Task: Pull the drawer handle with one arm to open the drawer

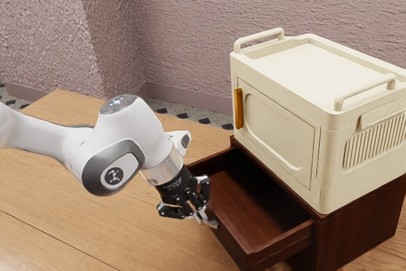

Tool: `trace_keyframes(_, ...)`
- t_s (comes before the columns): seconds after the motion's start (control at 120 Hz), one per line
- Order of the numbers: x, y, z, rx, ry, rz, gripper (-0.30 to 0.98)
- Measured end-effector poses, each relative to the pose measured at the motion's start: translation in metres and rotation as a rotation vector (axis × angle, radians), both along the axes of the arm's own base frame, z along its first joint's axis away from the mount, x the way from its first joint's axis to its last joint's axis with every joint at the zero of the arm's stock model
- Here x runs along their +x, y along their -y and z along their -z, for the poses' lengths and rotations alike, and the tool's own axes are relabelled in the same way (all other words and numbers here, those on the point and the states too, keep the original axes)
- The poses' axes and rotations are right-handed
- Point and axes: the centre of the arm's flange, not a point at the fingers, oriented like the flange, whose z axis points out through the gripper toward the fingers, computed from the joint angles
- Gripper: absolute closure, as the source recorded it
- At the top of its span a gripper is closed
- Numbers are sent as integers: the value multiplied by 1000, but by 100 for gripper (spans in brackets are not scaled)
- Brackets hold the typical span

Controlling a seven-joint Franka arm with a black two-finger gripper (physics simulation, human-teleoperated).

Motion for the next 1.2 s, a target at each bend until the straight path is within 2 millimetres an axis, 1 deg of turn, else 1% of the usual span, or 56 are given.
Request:
trace_keyframes(0.242, -2, -1, 1, 1, -4, 1, 79)
trace_keyframes(0.483, -1, -11, -2, -5, 2, -13, 75)
trace_keyframes(0.625, -2, -12, -4, -10, 6, -11, 68)
trace_keyframes(0.717, -5, -14, -8, -21, 13, -9, 62)
trace_keyframes(0.883, -9, -20, -23, -37, 40, -12, 56)
trace_keyframes(0.95, -11, -21, -35, -36, 62, -9, 53)
trace_keyframes(0.983, -11, -21, -41, -34, 69, -5, 50)
trace_keyframes(1.05, 0, -23, -65, -31, 87, -3, 36)
trace_keyframes(1.133, 21, -22, -95, -9, 89, 1, 24)
trace_keyframes(1.2, 38, -20, -102, 35, 65, 9, 18)
